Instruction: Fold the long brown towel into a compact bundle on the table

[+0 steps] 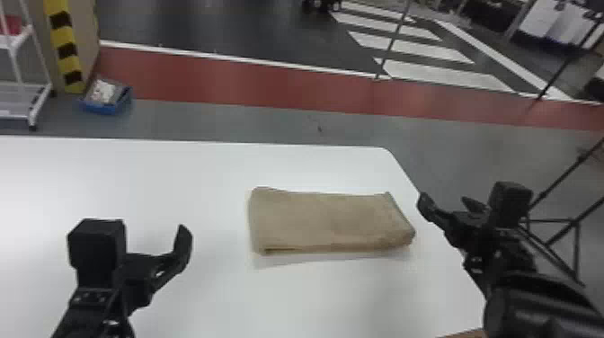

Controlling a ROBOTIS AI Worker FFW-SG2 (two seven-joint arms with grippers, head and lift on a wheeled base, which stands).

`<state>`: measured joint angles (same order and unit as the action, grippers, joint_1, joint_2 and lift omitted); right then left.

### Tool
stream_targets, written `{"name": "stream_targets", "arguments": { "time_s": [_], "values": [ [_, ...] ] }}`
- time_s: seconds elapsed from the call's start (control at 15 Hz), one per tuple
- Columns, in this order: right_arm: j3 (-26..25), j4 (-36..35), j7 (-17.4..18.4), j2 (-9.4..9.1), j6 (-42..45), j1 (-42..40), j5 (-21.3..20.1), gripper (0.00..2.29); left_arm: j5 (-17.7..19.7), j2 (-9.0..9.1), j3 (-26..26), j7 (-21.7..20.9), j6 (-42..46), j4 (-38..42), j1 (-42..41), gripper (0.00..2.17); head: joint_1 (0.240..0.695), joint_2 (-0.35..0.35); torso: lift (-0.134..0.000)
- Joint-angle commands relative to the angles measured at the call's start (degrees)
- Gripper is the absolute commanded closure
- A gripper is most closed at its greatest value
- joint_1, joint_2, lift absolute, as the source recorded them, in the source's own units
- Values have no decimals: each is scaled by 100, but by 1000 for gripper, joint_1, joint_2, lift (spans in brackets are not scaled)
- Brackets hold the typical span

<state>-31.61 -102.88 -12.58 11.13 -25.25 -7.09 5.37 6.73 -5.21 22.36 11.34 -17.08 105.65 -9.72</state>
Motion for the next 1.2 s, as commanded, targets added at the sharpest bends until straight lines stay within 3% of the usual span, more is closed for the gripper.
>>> {"name": "stream_targets", "arguments": {
  "time_s": [0.0, 0.13, 0.27, 0.4, 1.13],
  "values": [
    [-372, -4, 80, -243, 121, -197, 263, 66, 390, 257, 374, -88, 763, -844, 567, 70, 695, -350, -110],
    [-566, -74, 362, -331, 455, -645, 729, 70, 751, 530, 532, -290, 921, -1433, 928, 198, 695, -350, -110],
    [-539, -232, 485, -586, 1087, -988, 720, 70, 1190, 536, 585, -668, 974, -2013, 1218, 269, 695, -350, -110],
    [-443, -197, 485, -674, 1263, -1146, 702, 70, 1445, 536, 769, -888, 974, -2391, 1411, 269, 695, -350, -110],
    [322, -12, 625, -709, 1509, -1225, 465, 70, 1331, 536, 1341, -950, 974, -3129, 1754, 272, 695, -350, -110]
  ]
}}
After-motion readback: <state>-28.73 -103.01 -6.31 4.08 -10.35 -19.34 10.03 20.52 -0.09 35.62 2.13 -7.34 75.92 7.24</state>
